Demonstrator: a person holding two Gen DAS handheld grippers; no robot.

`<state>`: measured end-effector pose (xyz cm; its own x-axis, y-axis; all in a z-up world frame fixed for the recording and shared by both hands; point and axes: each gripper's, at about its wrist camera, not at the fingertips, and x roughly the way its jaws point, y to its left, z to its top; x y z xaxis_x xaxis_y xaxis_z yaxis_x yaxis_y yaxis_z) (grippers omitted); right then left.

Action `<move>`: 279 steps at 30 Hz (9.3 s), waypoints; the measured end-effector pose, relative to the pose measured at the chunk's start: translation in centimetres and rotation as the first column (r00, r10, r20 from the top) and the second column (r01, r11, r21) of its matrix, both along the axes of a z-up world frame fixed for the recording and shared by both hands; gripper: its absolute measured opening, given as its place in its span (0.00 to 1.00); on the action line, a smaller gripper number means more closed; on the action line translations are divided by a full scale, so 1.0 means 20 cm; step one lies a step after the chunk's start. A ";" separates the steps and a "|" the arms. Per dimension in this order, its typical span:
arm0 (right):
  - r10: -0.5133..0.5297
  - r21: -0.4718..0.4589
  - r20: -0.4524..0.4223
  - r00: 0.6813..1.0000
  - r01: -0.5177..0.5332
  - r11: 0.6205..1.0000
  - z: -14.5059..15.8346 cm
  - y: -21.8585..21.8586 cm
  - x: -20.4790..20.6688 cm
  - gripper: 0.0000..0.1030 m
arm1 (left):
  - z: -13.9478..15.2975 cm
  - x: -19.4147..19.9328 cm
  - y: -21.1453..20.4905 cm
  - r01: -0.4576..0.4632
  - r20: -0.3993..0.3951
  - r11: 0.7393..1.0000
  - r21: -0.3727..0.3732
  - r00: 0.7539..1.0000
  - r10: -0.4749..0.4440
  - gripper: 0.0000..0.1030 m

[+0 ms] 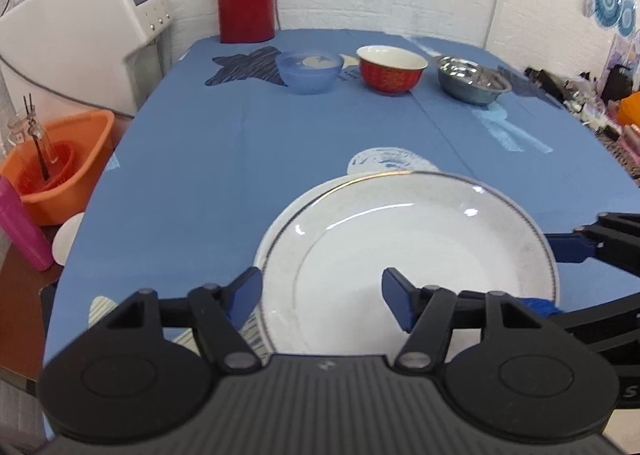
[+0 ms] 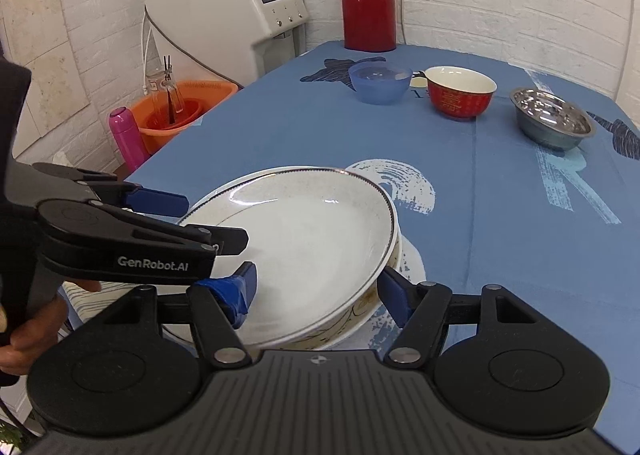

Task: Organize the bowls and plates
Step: 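Carry the deep plate with both grippers onto the plate stack and release, then grip the stainless steel bowl rim with the right gripper while the left gripper grips it, then lift the steel bowl with both grippers, set it beside the plate stack, open both, then grip the red bowl rim with the right gripper while the left gripper grips it, then carry the red bowl with both grippers into the steel bowl and open both, then grip the translucent blue bowl rim with the right gripper while the left gripper grips it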

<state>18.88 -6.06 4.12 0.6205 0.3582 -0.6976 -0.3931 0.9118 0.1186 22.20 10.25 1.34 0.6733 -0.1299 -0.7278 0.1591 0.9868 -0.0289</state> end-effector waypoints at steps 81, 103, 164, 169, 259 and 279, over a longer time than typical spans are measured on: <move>-0.185 -0.026 -0.100 0.978 0.184 0.983 -0.11 -1.03 0.90 0.20 | 0.03 1.02 -0.96 -0.022 -0.328 0.932 -0.361 0.939 -0.104 0.12; -0.181 -0.060 -0.097 0.979 0.176 0.983 -0.18 -0.83 0.21 0.26 | -0.07 0.30 -0.86 0.103 -0.334 0.930 -0.353 0.915 -0.227 0.12; -0.226 -0.005 -0.189 0.956 0.229 0.973 -0.12 -0.46 1.84 0.37 | -0.03 1.52 -0.34 -0.387 -0.305 0.752 -0.534 0.917 0.256 0.58; -0.203 0.005 -0.191 0.960 0.207 0.978 -0.16 -0.44 1.86 0.37 | -0.06 1.58 -0.37 -0.379 -0.303 0.769 -0.514 0.919 0.251 0.58; -0.173 0.113 -0.244 0.954 0.206 0.972 0.14 -0.46 0.78 0.21 | 0.25 0.74 0.28 -0.200 -0.200 0.906 -0.374 0.971 0.132 0.52; -0.167 0.053 -0.241 0.956 0.184 0.981 -0.16 0.10 1.85 0.25 | -0.08 1.77 0.22 -0.320 -0.243 0.862 -0.393 0.940 0.238 0.53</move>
<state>55.94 -3.97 0.88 0.5002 0.3144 -0.8068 -0.1808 0.9492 0.2577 57.61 14.72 -0.31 0.5903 -0.2772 -0.7581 -0.1693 0.8758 -0.4521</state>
